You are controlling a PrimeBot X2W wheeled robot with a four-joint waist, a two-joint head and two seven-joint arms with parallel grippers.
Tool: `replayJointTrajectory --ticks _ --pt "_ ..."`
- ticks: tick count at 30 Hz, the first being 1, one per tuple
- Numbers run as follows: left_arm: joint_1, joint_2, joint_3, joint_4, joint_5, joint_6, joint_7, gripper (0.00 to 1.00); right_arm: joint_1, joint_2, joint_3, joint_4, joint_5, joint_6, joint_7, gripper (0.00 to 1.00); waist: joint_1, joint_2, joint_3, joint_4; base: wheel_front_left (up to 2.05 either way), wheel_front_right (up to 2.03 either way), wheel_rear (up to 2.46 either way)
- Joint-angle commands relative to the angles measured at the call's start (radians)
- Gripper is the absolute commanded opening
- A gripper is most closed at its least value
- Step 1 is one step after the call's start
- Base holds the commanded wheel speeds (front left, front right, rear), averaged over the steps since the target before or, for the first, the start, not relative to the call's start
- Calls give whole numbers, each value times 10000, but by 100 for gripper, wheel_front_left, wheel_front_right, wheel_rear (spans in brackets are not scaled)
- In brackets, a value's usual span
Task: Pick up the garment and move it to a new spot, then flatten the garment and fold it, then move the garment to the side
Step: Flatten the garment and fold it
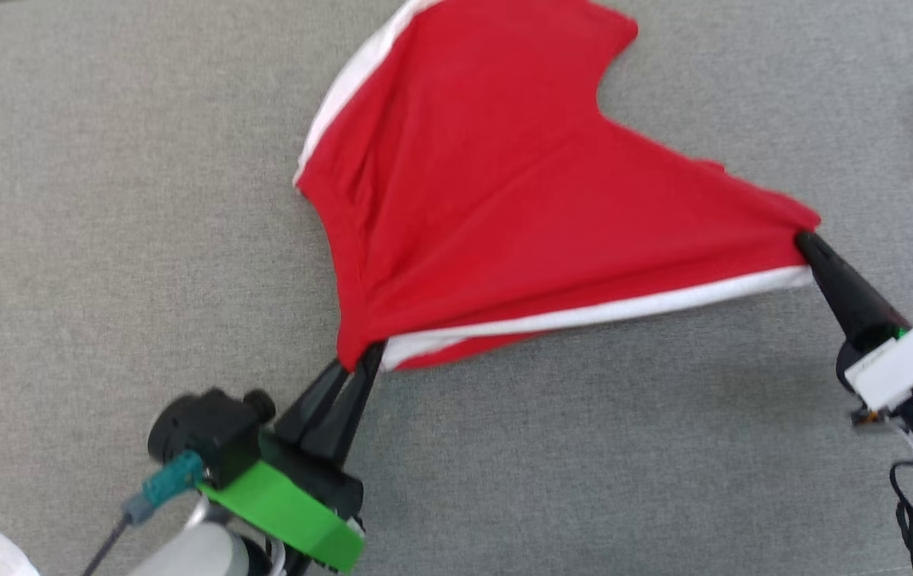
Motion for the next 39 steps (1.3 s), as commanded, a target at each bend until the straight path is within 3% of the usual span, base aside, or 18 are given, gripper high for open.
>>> replayJointTrajectory --ticks 1,7,10,13,18,23,29,39 --pt "682 103 -22 -199 -61 321 -60 0 672 106 -147 -289 86 4 90 0 1 0 -1242 -345 0 0 0" --pt "2800 -40 136 -1286 -352 1332 -147 0 2981 464 -704 -1795 424 4 437 0 1 0 -1580 -356 0 0 0" --pt "3255 -141 266 -1704 -302 1499 -166 0 3610 572 -836 -2316 573 4 581 0 1 0 -1255 -267 0 0 0" --pt "3070 -250 269 -1754 -233 1312 -165 0 3535 592 -726 -2490 382 6 760 0 1 0 -736 -99 0 0 0" --pt "2180 -495 232 -1494 -280 944 200 0 2081 267 -250 -2236 -175 6 1320 0 1 0 105 220 0 0 0" --pt "1124 -883 383 -1148 -277 683 413 0 -322 -413 -110 -1097 -884 4 2366 0 1 0 704 825 0 0 0" --pt "430 -1165 519 -783 -442 515 549 0 -2819 -1076 422 565 -1812 6 3809 0 1 0 1031 1633 0 0 0" --pt "-177 -1896 433 -134 -716 -17 432 0 -5256 -1764 1358 2196 -2962 4 4920 0 1 0 1199 2488 0 0 0"
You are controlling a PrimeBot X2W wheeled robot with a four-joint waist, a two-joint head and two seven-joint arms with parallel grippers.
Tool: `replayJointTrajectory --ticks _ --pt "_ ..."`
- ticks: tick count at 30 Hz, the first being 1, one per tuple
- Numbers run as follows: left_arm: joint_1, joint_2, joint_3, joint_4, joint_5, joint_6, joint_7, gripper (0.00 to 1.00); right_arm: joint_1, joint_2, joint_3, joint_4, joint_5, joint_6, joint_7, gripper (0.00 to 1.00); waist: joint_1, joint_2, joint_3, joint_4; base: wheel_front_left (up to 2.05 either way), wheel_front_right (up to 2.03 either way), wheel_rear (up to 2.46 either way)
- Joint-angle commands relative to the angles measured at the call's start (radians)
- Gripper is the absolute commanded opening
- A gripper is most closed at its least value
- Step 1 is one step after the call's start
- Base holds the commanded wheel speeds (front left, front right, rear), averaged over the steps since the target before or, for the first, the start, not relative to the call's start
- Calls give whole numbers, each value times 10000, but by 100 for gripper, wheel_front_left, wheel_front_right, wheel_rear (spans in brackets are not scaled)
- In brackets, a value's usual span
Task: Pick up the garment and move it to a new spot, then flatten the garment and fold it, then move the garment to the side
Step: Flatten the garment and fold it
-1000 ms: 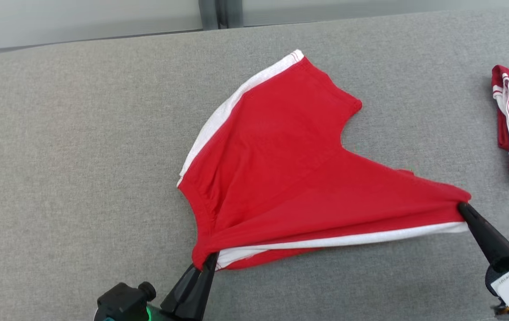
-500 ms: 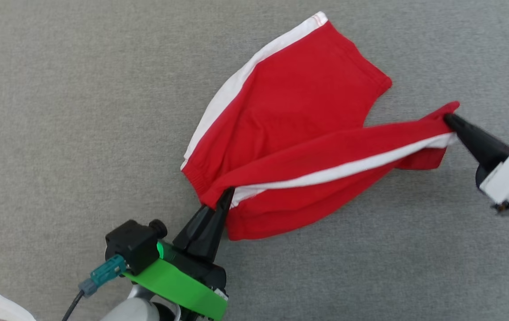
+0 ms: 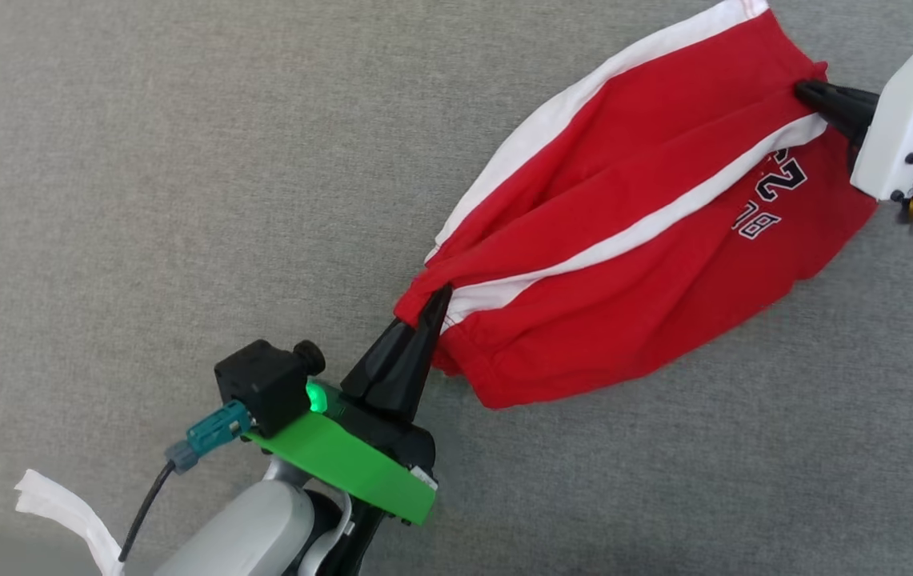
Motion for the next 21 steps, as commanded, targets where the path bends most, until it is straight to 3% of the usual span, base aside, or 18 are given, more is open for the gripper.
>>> replayJointTrajectory --ticks 1,9,21 --pt "-160 -135 71 84 -89 -61 -104 0 -238 -138 33 137 -128 4 107 0 1 0 223 371 0 0 0" --pt "-526 -533 276 754 -342 -378 -288 0 -1112 -733 283 924 -783 4 613 0 1 0 370 573 0 0 0" --pt "-1221 -1080 261 1692 -546 -645 -247 0 -2243 -626 343 1827 -1504 4 394 0 1 0 643 768 0 0 0"
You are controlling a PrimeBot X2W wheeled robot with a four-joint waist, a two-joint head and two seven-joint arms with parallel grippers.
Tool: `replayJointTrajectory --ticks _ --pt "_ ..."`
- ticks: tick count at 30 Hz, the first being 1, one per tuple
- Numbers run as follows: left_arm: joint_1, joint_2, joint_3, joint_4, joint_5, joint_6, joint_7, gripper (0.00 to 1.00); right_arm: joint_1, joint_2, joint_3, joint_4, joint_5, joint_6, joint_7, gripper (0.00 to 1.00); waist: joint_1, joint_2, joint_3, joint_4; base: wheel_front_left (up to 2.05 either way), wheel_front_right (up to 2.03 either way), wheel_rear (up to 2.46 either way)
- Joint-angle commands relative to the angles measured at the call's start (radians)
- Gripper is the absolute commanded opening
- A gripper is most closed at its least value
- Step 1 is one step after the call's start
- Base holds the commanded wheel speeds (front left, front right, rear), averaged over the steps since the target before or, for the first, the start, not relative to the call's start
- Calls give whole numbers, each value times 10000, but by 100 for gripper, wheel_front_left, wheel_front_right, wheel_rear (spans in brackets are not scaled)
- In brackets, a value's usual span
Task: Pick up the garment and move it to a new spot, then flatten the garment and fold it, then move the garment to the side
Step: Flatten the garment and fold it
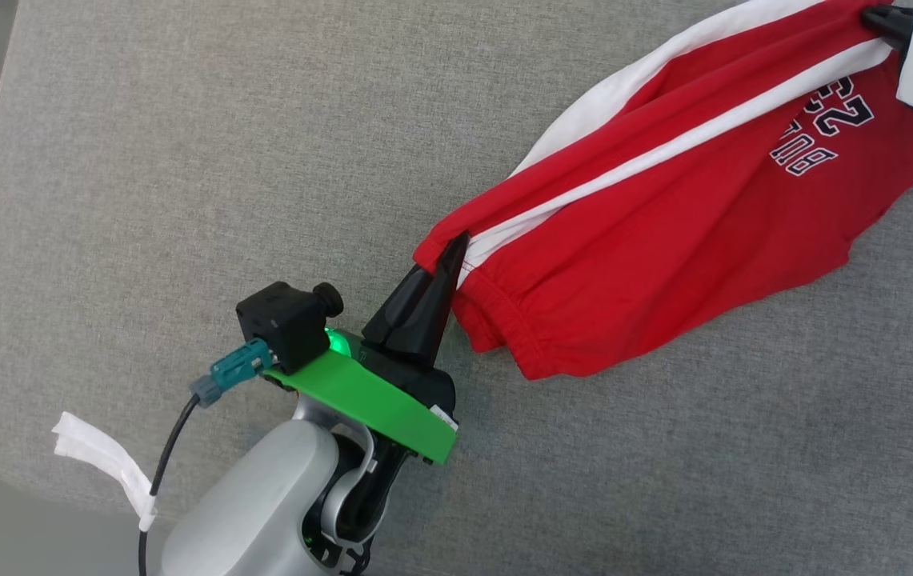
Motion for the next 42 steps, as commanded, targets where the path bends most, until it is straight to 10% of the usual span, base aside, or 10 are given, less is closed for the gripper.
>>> replayJointTrajectory --ticks 1,7,9,10,11,12,22,33,42 --pt "-136 -45 -4 104 -126 -60 -3 0 -169 -13 15 110 -152 4 -101 0 0 0 29 50 0 0 0" --pt "-276 -200 -51 404 -147 -79 34 1 -451 124 52 492 -423 4 -308 0 0 0 105 158 0 0 0" --pt "-317 -267 -15 492 -224 -23 60 35 -570 137 -38 536 -658 3 -702 40 0 0 179 169 0 0 0" --pt "-342 -289 0 547 -192 3 36 64 -596 210 -81 603 -766 3 -954 100 0 0 192 167 0 0 0" --pt "-354 -289 9 605 -171 46 27 96 -599 289 -103 691 -799 3 -1119 100 0 0 174 156 0 0 0" --pt "-348 -293 16 660 -168 73 26 100 -611 365 -155 825 -835 4 -1216 100 0 0 149 135 0 0 0" --pt "-27 -58 178 627 37 718 10 100 -860 567 -75 822 -518 6 -2795 100 0 0 53 -299 0 0 0" --pt "1630 164 1395 -978 2812 2061 -420 100 1384 -579 2173 -41 -224 4 -4046 100 0 0 -792 -981 0 0 0" --pt "3355 -903 2633 -1579 4601 1433 -425 100 2311 -713 2412 344 -384 4 -4592 100 0 0 -948 -918 0 0 0"
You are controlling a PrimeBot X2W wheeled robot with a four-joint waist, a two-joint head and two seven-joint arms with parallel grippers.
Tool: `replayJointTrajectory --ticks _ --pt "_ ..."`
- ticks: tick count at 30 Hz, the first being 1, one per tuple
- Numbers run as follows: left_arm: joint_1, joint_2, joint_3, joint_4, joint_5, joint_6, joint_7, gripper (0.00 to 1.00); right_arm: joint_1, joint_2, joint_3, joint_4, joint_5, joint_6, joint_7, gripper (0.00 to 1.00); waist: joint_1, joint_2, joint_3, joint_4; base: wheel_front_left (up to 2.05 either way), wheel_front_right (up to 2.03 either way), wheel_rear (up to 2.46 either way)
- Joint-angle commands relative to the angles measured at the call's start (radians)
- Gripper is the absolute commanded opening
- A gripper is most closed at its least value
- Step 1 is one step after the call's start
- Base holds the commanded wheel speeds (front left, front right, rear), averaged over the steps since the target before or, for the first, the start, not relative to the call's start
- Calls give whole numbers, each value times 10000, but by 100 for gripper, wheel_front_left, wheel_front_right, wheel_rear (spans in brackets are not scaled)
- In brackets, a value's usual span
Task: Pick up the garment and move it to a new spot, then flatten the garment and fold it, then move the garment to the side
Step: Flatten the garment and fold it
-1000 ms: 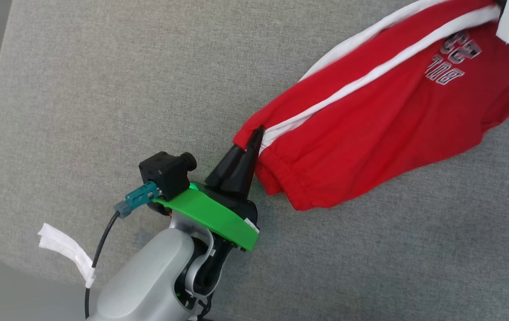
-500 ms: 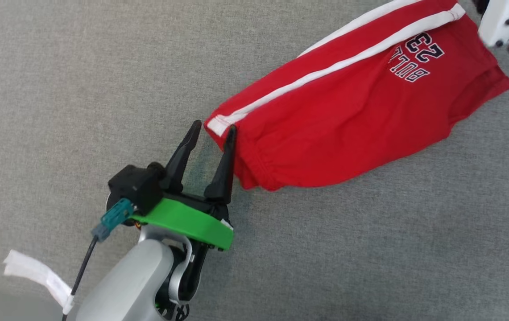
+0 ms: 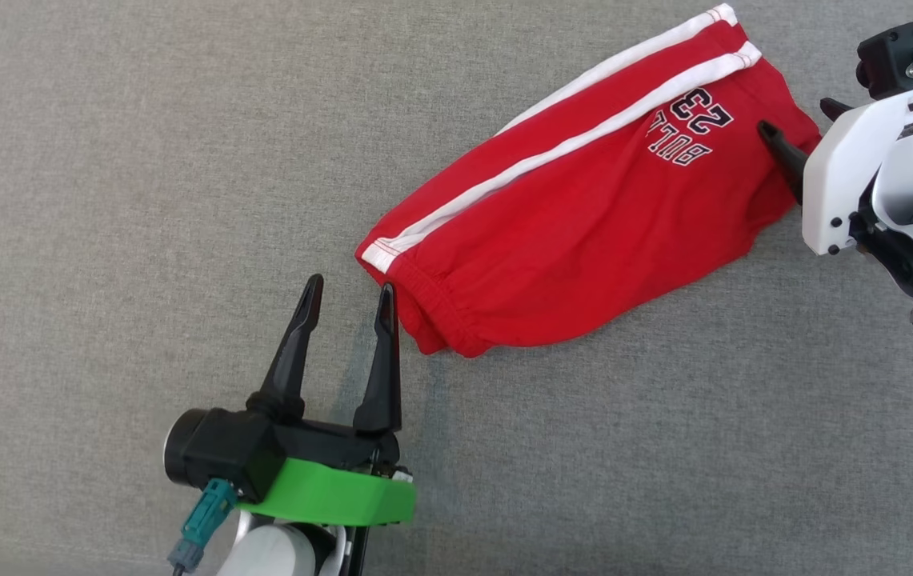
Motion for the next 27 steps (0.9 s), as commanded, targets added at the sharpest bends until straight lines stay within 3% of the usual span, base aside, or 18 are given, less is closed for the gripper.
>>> replayJointTrajectory --ticks 1,10,19,20,21,27 --pt "190 -124 129 24 165 -177 -25 100 -28 0 -44 120 -105 4 -24 100 0 0 71 79 0 0 0" --pt "497 -786 622 260 866 -1054 -26 100 -569 -56 -193 1099 -435 4 257 100 0 0 322 567 0 0 0" --pt "671 -1005 860 437 1085 -1495 -27 100 -566 129 -310 2182 -348 6 562 100 0 0 252 951 0 0 0" --pt "694 -1014 873 455 1102 -1519 -25 100 -544 167 -292 2282 -300 6 557 34 0 0 219 960 0 0 0" --pt "712 -1018 884 462 1110 -1531 -27 100 -506 194 -257 2348 -213 6 615 0 0 0 195 956 0 0 0" --pt "759 -1031 982 507 979 -1523 -25 100 -531 151 -337 2285 598 4 602 0 0 0 -47 639 0 0 0"
